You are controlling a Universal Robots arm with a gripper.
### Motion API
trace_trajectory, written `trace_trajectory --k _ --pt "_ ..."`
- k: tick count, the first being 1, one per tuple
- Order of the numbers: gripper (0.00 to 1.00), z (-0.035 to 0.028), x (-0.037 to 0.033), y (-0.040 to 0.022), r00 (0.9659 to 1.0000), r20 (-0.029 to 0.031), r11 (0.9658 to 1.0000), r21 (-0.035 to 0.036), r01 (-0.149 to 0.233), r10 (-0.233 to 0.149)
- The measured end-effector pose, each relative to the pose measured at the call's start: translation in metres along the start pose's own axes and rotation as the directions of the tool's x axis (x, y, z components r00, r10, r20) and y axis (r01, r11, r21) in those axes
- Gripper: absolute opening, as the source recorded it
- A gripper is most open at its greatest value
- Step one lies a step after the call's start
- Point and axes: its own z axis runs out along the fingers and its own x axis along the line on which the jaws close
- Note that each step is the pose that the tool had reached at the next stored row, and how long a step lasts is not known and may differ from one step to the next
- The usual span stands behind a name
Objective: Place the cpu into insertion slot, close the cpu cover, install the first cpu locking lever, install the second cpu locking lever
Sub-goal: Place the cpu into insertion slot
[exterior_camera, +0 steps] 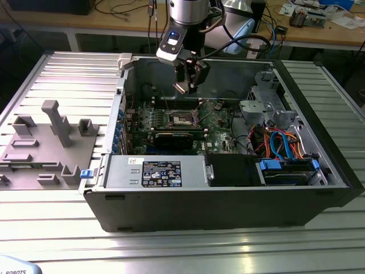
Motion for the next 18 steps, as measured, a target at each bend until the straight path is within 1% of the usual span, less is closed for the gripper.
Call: trace_trajectory --k 18 --pt "0.54 0.0000 0.0000 0.0000 0.9994 0.0036 0.9994 -0.0002 -0.034 0.034"
